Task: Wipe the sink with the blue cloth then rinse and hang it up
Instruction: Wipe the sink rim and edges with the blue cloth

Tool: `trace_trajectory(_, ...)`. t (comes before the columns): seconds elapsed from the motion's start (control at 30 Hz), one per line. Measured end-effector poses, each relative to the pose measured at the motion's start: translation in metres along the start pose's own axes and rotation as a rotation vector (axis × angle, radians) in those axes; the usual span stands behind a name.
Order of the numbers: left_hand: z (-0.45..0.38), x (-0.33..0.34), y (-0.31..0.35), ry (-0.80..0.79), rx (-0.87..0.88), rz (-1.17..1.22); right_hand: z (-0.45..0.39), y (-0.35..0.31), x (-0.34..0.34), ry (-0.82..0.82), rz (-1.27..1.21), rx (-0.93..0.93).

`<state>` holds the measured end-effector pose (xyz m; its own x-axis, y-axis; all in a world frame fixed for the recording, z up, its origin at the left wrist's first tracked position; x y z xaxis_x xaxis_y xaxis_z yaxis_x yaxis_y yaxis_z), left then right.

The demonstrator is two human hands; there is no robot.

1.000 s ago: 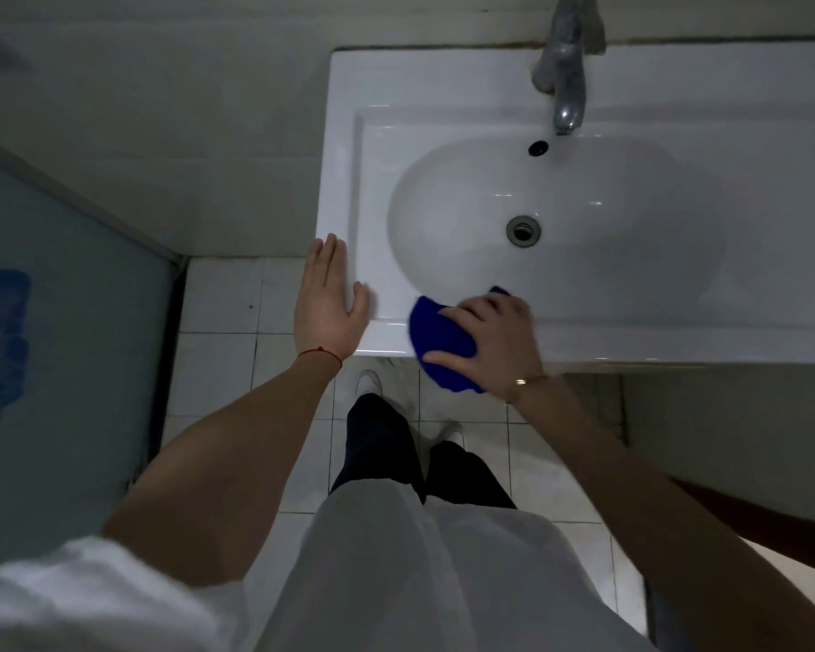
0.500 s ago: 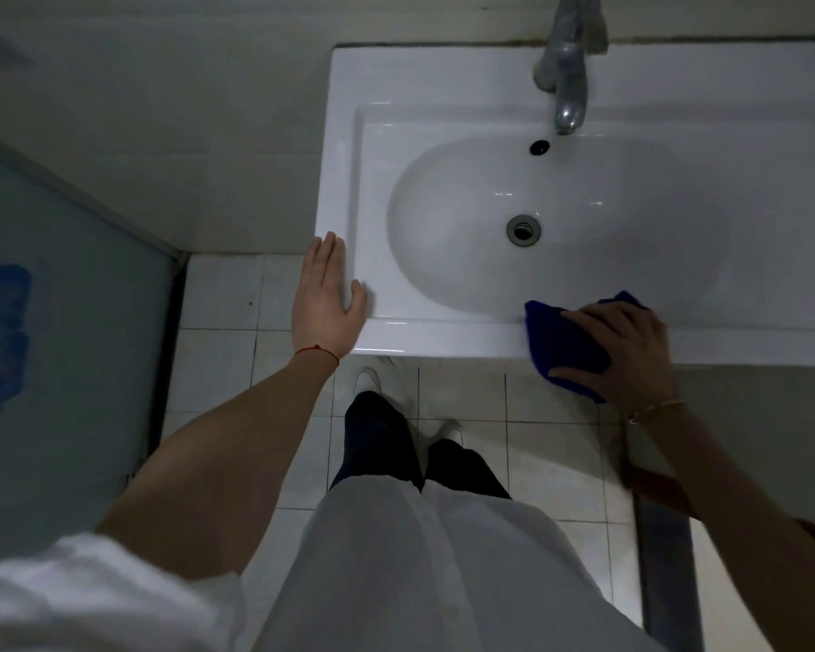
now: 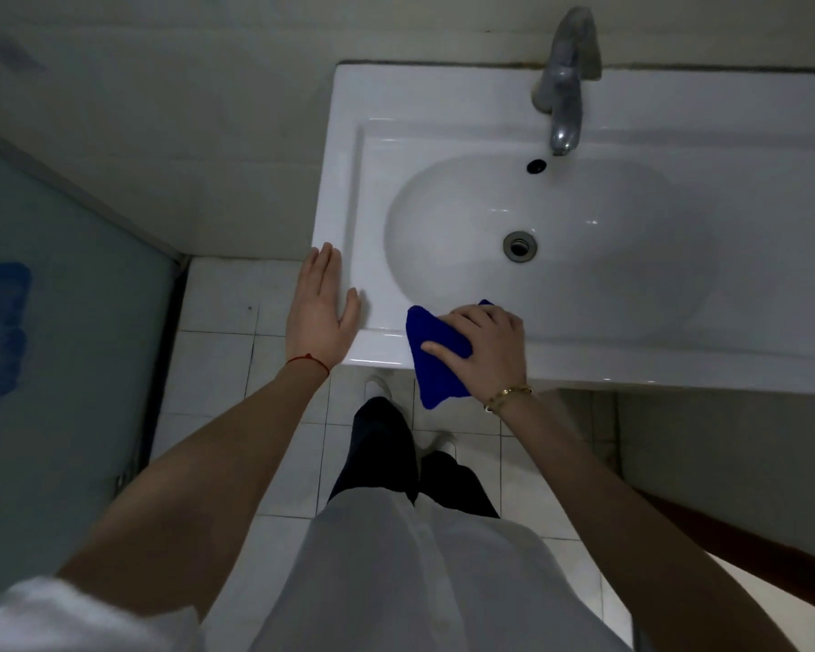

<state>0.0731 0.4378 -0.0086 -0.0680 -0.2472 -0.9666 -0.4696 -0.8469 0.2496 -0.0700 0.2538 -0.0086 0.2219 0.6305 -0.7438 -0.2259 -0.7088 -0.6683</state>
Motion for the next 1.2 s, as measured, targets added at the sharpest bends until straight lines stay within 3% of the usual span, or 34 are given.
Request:
trace_trajectory(0.17,-0.015,-0.008,-0.006,0.025,0.0,0.013,-0.046,-0.021,0.02,0.026,-0.08,0.021)
trace_trajectory(0.37,-0.06,-0.009,-0.016,0.02,0.005,0.013,-0.094,-0.046,0.072,-0.185,0.099,-0.005)
trace_trajectory(0.53,-0.094,-0.003,-0.012,0.003,0.058,0.043,-0.128,-0.036,0.073,-0.178,0.141,-0.021)
trace_trajectory(0.8,-0.143,0.005,-0.013,-0.003,0.073,0.04,-0.218,-0.028,0.069,-0.057,0.202,0.15)
trace_trajectory(1.03,-0.15,0.013,-0.013,-0.018,0.094,0.08,-0.209,-0.023,0.067,-0.054,0.234,0.019)
trace_trajectory(1.2,-0.151,0.014,-0.012,-0.037,0.067,0.095,-0.258,-0.013,0.056,0.021,0.278,0.184)
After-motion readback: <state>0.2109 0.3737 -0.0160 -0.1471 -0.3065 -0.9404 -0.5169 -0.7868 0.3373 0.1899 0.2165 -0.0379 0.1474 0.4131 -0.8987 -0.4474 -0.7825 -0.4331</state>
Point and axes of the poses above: each hand's wrist, its own z-axis away from the middle knuckle, its own x-axis out of the palm, y = z × x, the point moved 5 cm from there along -z, towards the middle knuckle, and after that the axes turned 14 degrees about -z, right-handed, at the moved point
